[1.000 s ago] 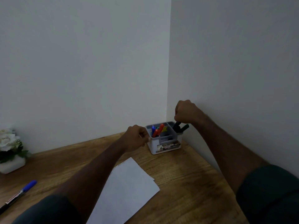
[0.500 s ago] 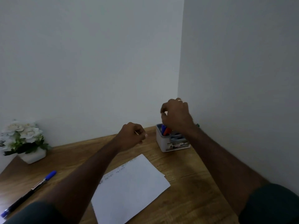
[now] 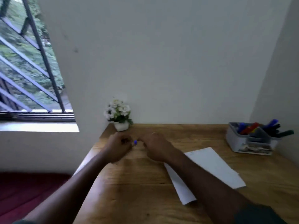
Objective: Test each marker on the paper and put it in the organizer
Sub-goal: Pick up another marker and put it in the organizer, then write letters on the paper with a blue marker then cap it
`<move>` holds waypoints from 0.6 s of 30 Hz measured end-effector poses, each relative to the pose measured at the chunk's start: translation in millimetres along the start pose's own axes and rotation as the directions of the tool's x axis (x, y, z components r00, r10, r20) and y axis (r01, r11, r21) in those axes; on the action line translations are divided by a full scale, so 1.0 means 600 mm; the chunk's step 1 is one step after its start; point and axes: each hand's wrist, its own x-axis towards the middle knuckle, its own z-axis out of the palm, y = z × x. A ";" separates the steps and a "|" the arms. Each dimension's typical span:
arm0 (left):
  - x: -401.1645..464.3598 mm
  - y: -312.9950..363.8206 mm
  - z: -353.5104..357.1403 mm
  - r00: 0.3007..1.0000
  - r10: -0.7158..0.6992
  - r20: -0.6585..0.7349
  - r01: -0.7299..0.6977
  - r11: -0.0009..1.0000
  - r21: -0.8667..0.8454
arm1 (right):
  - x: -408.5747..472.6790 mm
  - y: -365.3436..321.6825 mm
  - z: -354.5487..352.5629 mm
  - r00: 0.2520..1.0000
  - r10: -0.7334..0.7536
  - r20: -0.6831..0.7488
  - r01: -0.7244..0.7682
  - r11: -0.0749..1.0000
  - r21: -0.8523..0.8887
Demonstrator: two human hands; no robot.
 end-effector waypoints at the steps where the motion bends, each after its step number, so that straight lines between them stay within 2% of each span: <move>1: -0.011 -0.024 -0.012 0.999 -0.040 -0.016 0.040 0.999 -0.019 | 0.012 -0.017 0.011 0.998 -0.008 0.069 0.008 1.000 0.004; 3: -0.026 -0.066 -0.029 0.994 -0.093 -0.048 0.090 0.994 -0.069 | 0.032 -0.047 0.034 0.987 -0.030 0.155 0.037 0.998 -0.043; 6: -0.041 -0.097 -0.040 0.982 -0.167 -0.088 0.158 0.982 -0.106 | 0.055 -0.073 0.063 0.983 -0.078 0.165 0.099 0.987 -0.124; 11: -0.049 -0.107 -0.036 0.964 -0.245 -0.108 0.211 0.944 -0.255 | 0.056 -0.078 0.068 0.993 -0.113 -0.042 0.104 0.977 -0.184; 13: -0.047 -0.098 -0.031 0.961 -0.249 -0.123 0.189 0.910 -0.368 | 0.048 -0.062 0.064 0.992 -0.067 -0.108 0.058 0.994 -0.089; 15: -0.043 -0.082 -0.022 0.958 -0.244 -0.150 0.139 0.855 -0.500 | 0.033 -0.040 0.048 0.981 0.015 -0.193 0.011 0.990 0.138; 18: -0.030 -0.037 0.004 0.976 -0.201 -0.082 0.108 0.778 -0.619 | 0.009 -0.001 0.020 0.947 0.155 -0.280 0.014 0.853 0.521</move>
